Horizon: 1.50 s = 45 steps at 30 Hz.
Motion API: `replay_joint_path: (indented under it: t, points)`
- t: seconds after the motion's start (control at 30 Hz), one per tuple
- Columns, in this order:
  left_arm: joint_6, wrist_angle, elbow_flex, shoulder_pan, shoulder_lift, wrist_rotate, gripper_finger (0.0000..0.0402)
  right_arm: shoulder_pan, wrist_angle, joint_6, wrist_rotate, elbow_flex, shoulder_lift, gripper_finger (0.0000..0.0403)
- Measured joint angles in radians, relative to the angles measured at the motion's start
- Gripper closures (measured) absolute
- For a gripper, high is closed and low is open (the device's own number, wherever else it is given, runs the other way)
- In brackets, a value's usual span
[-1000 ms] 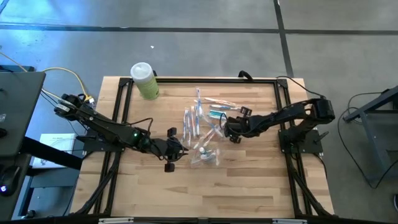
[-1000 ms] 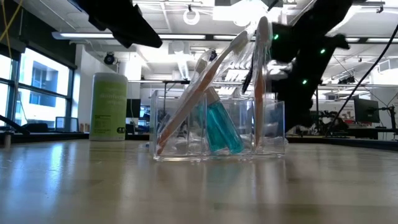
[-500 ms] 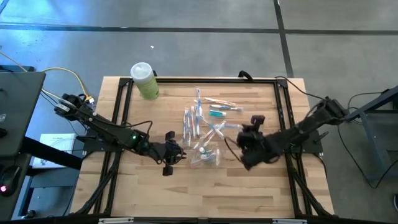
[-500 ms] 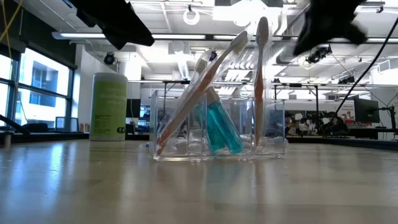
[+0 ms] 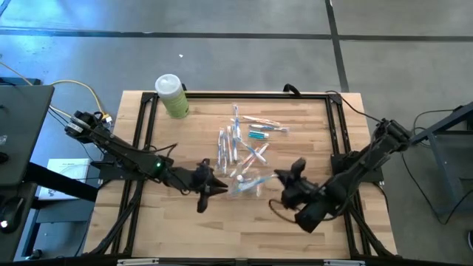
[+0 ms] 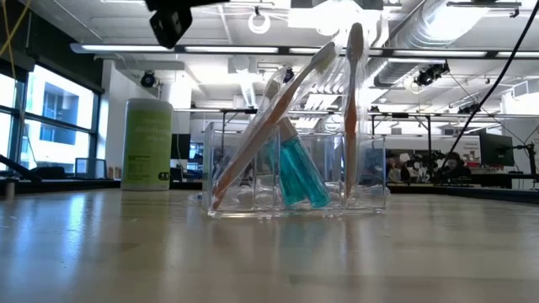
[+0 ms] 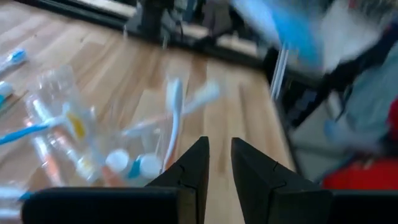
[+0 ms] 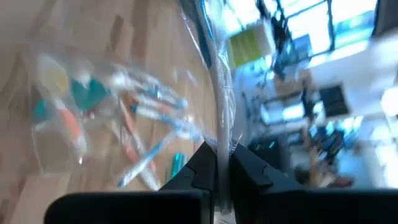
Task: Pick & Place toothbrushing station
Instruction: Put the blue toothbrush into the transparent organizer
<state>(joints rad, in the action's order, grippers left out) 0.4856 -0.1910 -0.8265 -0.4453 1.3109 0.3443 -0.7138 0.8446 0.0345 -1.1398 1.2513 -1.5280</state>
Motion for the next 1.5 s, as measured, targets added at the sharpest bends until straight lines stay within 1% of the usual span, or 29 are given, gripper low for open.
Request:
replay_joint_path:
  t: [0.07,0.13,0.27,0.37,0.43,0.57,0.7,0.77,1.1,1.2,1.3,1.43,1.5]
  points:
    - [0.034,-0.039,0.000,0.007,0.000,-0.001,0.0336,-0.002,-0.126,0.145,-0.023,0.000,-0.033,0.0387]
    - [0.064,-0.053,0.000,0.014,-0.018,-0.032,0.0336,-0.004,-0.228,0.284,-0.052,0.000,-0.070,0.0387]
    - [0.174,-0.038,-0.002,0.037,-0.097,-0.166,0.0336,-0.014,-0.407,0.509,-0.125,0.000,-0.130,0.0387]
    - [0.222,-0.002,-0.002,0.052,-0.141,-0.234,0.0336,-0.024,-0.515,0.634,-0.138,0.000,-0.153,0.0387]
    - [0.236,0.019,-0.002,0.060,-0.158,-0.253,0.0336,-0.027,-0.569,0.694,-0.135,0.000,-0.163,0.0387]
    - [0.248,0.035,-0.002,0.079,-0.151,-0.278,0.0336,-0.022,-0.650,0.790,-0.141,0.000,-0.165,0.0386]
    - [0.278,0.038,-0.002,0.105,-0.127,-0.313,0.0336,-0.005,-0.722,0.861,-0.139,0.000,-0.165,0.0386]
    - [0.277,0.039,-0.002,0.117,-0.115,-0.318,0.0336,0.005,-0.730,0.877,-0.142,0.000,-0.165,0.0386]
    - [0.207,0.019,-0.002,0.131,-0.093,-0.315,0.0336,0.022,-0.728,0.879,-0.124,0.000,-0.165,0.0386]
    - [0.169,-0.019,-0.001,0.123,-0.082,-0.314,0.0336,0.022,-0.728,0.879,-0.099,0.000,-0.165,0.0386]
    - [0.170,-0.090,-0.001,0.113,-0.064,-0.323,0.0336,0.028,-0.728,0.877,-0.068,0.000,-0.165,0.0386]
    - [0.177,-0.167,-0.001,0.108,-0.040,-0.386,0.0336,0.040,-0.728,0.879,-0.058,-0.001,-0.165,0.0386]
    - [0.178,-0.178,-0.001,0.107,-0.029,-0.414,0.0336,0.048,-0.728,0.880,-0.060,-0.001,-0.165,0.0386]
